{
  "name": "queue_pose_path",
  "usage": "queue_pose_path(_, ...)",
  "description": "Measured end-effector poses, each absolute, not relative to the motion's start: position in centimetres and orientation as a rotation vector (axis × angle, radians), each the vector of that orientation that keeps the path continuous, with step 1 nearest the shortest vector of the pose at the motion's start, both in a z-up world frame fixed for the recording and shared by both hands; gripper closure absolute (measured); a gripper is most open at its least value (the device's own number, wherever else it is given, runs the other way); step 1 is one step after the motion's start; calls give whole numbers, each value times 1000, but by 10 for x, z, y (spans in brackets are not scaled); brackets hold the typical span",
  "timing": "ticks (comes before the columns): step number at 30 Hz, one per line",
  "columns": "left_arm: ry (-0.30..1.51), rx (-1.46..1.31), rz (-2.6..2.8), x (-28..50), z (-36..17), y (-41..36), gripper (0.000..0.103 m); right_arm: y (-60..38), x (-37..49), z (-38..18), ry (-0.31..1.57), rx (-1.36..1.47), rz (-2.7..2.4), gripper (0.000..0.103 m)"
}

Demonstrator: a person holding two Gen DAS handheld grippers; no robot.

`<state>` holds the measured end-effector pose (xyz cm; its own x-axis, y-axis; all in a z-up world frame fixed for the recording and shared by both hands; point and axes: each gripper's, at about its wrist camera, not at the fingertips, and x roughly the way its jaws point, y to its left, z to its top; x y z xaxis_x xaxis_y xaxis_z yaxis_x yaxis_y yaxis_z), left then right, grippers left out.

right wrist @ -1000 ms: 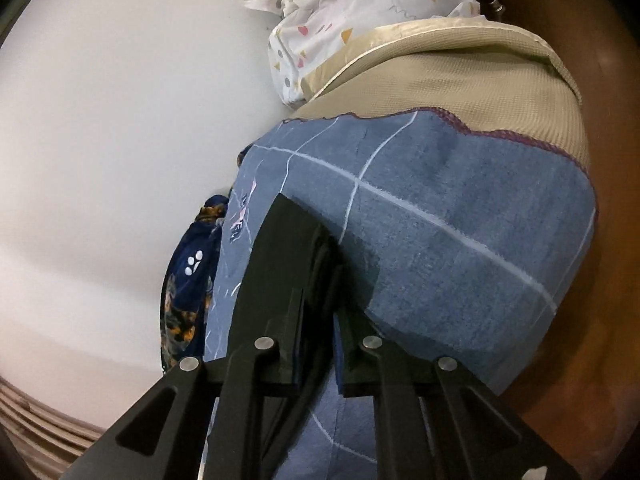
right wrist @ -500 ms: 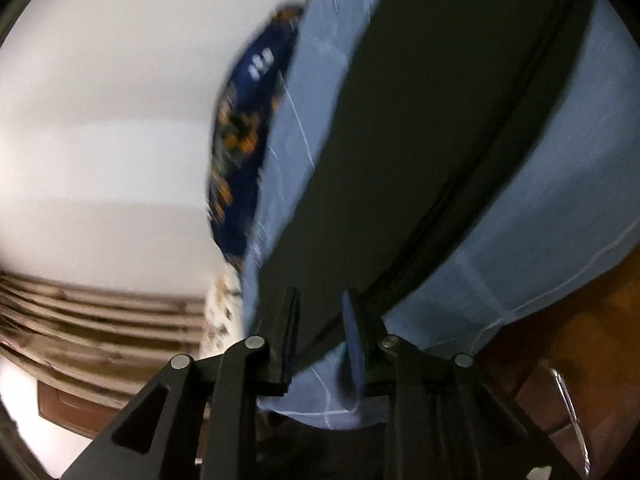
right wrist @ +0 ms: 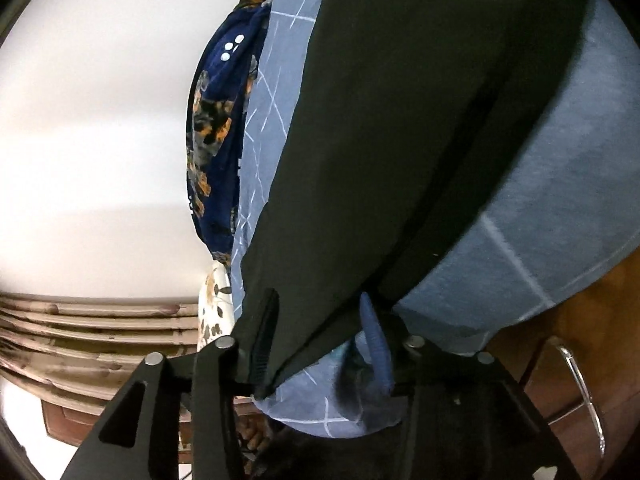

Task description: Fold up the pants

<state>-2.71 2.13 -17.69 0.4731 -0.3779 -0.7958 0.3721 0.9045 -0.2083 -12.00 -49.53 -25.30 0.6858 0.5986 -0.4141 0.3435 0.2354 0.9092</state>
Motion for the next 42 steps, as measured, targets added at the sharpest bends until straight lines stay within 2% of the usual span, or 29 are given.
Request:
queue_pose_path(2, 998, -12, -460, -26, -182, 21, 34, -492, -114, -250, 856, 1364, 220, 52)
queue_pose_path(4, 1005, -13, -458, -27, -185, 23, 34, -491, -111, -249, 854, 1355, 220, 54)
queue_pose_path(5, 1002, -9, -453, -27, -186, 23, 34, -489, -109, -249, 857, 1351, 222, 60)
queue_pose_path(6, 999, -6, -450, -28, -186, 24, 34, -486, -106, -250, 884, 1326, 214, 86)
queue_pose_path(7, 997, -6, -448, -28, -186, 25, 34, -483, -104, -252, 914, 1306, 205, 95)
queue_pose_path(14, 981, 1, -409, -25, -185, 34, 33, -483, -123, -245, 902, 1302, 234, 97)
queue_pose_path(18, 983, 15, -408, -25, -189, 34, 32, -494, -130, -272, 917, 1372, 202, 100)
queue_pose_path(23, 977, 51, -410, -25, -190, 29, 27, -493, -127, -269, 912, 1364, 215, 97)
queue_pose_path(29, 978, 62, -412, -25, -191, 29, 26, -536, -159, -260, 758, 1400, 136, 89)
queue_pose_path(31, 981, 56, -412, -24, -191, 29, 26, -566, -178, -258, 679, 1410, 42, 79)
queue_pose_path(35, 983, 51, -412, -24, -190, 29, 26, -629, -214, -247, 566, 1374, -166, 74)
queue_pose_path(37, 988, 46, -410, -23, -190, 28, 25, -660, -230, -244, 504, 1376, -253, 57)
queue_pose_path(42, 994, 50, -405, -22, -189, 27, 25, -709, -243, -242, 439, 1367, -354, 54)
